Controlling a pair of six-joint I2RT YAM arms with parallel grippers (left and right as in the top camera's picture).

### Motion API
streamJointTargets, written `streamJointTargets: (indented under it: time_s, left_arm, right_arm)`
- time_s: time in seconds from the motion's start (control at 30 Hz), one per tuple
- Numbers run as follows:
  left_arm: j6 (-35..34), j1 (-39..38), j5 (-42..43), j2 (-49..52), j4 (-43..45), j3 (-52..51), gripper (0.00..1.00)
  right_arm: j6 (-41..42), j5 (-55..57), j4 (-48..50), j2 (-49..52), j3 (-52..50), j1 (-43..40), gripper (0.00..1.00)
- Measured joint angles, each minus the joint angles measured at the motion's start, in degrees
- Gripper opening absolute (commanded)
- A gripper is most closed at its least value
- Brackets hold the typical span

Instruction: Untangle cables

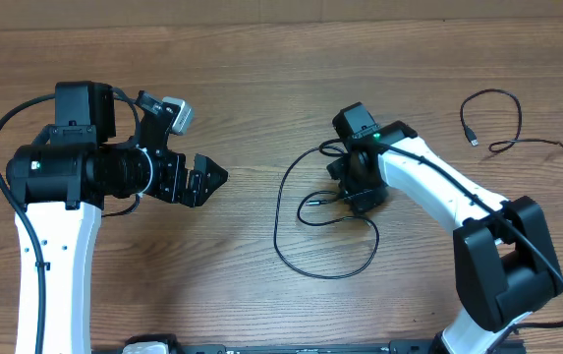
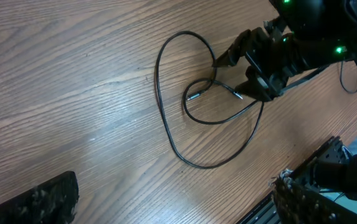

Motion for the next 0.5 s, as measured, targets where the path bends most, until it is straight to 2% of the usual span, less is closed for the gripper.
streamJointTargets:
  time_s: [0.27,0.5]
  left_arm:
    - [0.00,0.00,0.00,0.00,0.00,0.00,1.00]
    - [0.00,0.00,0.02,0.00,0.02,0.00,1.00]
  right_arm:
    - [7.45,0.81,1.11,1.84,0.00,4.55,0.68]
    - [10.95,2.05,-0.13,6.69,0.09,3.82,0.68]
